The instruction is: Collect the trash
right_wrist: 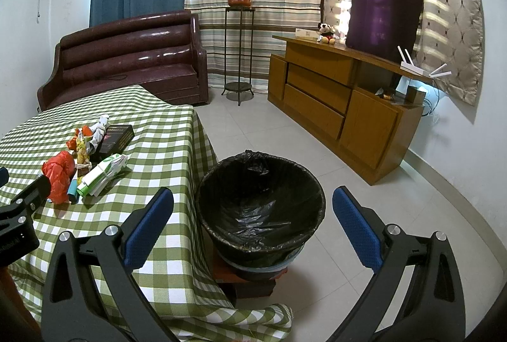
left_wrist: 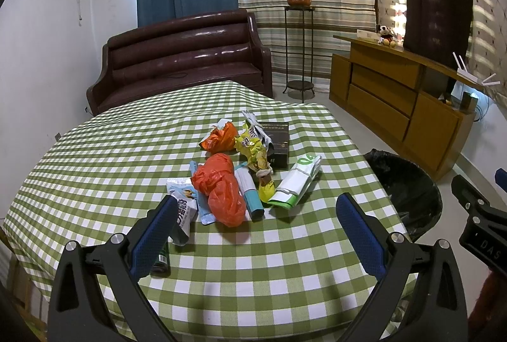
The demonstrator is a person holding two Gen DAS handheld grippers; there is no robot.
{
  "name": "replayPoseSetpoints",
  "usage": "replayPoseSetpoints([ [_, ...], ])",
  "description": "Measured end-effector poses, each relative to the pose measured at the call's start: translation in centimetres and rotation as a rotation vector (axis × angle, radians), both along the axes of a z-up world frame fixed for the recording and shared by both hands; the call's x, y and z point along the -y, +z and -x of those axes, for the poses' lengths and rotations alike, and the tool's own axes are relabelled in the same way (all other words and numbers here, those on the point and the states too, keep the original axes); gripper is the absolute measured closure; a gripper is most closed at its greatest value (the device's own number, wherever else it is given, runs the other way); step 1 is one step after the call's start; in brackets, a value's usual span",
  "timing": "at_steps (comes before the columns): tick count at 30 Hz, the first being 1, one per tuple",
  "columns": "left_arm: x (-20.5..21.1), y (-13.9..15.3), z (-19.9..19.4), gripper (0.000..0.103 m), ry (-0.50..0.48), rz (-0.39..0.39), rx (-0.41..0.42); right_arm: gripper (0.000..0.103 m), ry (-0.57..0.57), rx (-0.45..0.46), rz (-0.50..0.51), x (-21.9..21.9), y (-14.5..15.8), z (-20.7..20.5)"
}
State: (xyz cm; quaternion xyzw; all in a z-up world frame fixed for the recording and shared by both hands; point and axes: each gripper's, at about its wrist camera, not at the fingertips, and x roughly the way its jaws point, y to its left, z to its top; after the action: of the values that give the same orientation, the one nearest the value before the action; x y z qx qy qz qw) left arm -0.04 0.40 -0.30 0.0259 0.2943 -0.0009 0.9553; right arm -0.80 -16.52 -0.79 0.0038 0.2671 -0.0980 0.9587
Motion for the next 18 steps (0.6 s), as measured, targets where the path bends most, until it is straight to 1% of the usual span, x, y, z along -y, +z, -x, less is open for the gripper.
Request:
replayPoseSetpoints([
  [7, 0.1, 0.0, 0.0, 0.006, 0.001, -0.002, -0.001, 0.005, 0.000, 0.000, 0.000, 0.0, 0.0, 0.0],
  [9, 0.4, -0.6, -0.1, 0.006, 0.000, -0.003, -0.002, 0.005, 0.000, 0.001, 0.000, 0.0, 0.0, 0.0],
  [18, 0.6, -1.0, -0.1, 0.006, -0.002, -0.005, -0.005, 0.005, 0.000, 0.000, -0.001, 0.0, 0.0, 0.0],
])
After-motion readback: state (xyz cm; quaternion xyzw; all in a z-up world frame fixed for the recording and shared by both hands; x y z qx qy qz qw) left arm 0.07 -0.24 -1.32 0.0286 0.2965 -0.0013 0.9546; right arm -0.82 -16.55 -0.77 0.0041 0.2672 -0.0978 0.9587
